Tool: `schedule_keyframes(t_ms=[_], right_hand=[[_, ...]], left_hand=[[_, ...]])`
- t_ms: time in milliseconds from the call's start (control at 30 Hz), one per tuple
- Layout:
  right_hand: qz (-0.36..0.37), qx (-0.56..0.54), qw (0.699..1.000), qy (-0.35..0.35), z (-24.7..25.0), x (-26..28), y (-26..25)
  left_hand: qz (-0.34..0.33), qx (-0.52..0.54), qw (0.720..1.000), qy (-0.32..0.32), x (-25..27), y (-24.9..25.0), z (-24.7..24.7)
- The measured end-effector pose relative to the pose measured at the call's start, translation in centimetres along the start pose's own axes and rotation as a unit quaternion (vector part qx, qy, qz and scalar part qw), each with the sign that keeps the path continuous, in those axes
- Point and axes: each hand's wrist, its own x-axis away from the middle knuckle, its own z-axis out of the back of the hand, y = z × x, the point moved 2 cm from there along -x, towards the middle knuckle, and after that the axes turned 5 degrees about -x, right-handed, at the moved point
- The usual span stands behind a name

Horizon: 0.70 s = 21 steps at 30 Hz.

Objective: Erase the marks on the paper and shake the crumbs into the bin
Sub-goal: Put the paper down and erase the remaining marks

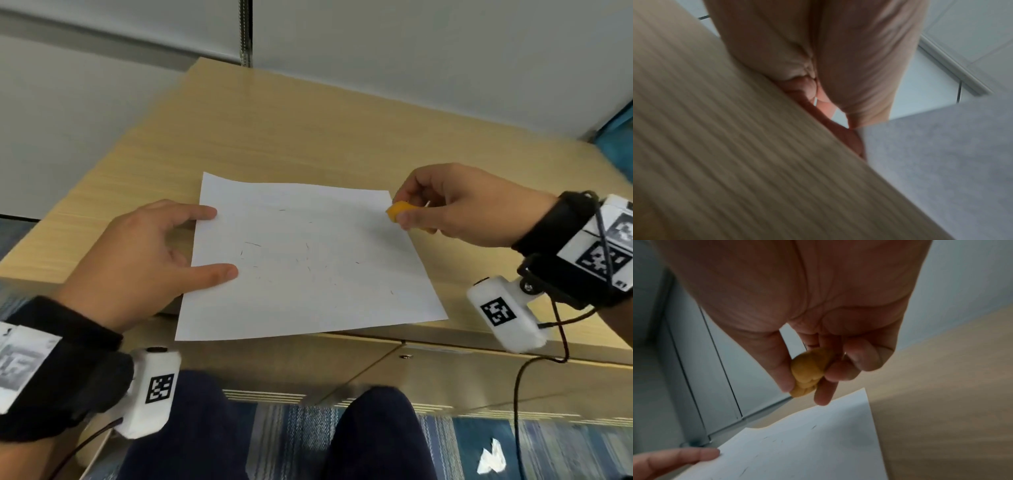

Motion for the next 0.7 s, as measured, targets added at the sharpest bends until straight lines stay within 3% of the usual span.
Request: schedule_keyframes(t_ms=[133,467,700], right_hand=[[-0.027,-0.079,0.996,-0.007,0.3,0.7,1.6],[0.000,-0.090,0.995,-0.038,0.5,0.1,2.4],[0.044,-0.045,0.995,-0.073,-1.1,-1.2,1.4]], left_hand=[[-0.003,0.001,1.000,-0.005,0.1,-0.2,0.1],[0.007,0.017,0.997,-0.077,0.2,-0.9,0.3],[0.032,0.018,0.997,-0.071,-0.9,-3.2,-0.3]])
